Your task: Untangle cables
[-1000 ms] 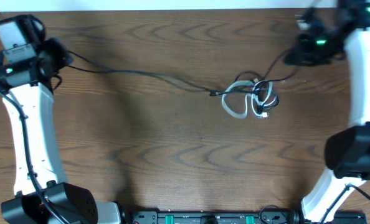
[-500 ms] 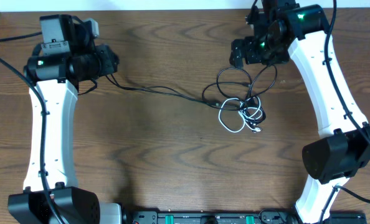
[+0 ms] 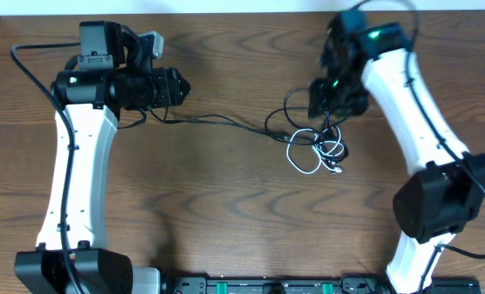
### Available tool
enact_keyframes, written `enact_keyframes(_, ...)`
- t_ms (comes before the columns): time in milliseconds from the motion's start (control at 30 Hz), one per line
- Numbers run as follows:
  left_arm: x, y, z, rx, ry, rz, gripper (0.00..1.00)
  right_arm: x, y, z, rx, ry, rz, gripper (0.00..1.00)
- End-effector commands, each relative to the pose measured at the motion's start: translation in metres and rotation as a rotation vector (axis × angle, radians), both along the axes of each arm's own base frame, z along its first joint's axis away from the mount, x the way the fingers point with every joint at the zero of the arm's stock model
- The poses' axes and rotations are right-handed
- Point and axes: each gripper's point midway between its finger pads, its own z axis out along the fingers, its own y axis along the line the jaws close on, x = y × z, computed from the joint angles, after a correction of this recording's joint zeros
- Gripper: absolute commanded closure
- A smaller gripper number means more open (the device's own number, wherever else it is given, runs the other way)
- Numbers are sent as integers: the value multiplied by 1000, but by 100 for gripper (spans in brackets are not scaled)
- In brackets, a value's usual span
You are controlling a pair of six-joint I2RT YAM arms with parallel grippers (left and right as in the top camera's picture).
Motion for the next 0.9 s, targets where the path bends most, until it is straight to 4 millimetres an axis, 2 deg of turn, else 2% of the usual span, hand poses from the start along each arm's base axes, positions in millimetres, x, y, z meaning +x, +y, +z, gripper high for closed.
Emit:
enact_keyframes(0, -1, -4, 5, -17, -17, -25, 42, -22, 8, -26, -19, 80, -20, 48)
enact_keyframes(167, -1, -4, 3, -21, -7, -17, 42, -44, 7, -72, -51, 140, -9, 59)
enact_keyframes(300, -2, -4, 2, -22, -4, -17, 42, -52, 4, -95, -58, 150, -7, 67)
enact_keyframes(400, -2, -4, 1, -22, -3, -17, 42, -54, 6, -101, -47, 146, 27, 82)
enact_keyframes(467, -2, -4, 1, -22, -2, -17, 42, -52, 8, -101, -40, 135, 42, 99)
enact_keyframes(533, -2, -4, 1, -22, -2, -17, 42, -48, 9, -97, -34, 119, 42, 99)
enact_keyframes(667, 1, -12, 5, -26, -38, -62, 41, -25, 18, -69, 9, 32, 60, 99)
enact_keyframes(767, 4, -32, 18, -57, -115, -164, 39, -2, 32, -23, 97, -80, 105, 99)
enact_keyframes(800, 5, -40, 23, -77, -141, -188, 39, 6, 38, 1, 126, -131, 116, 99)
enact_keyframes(867, 8, -50, 30, -99, -174, -218, 39, 17, 41, 31, 147, -194, 119, 99)
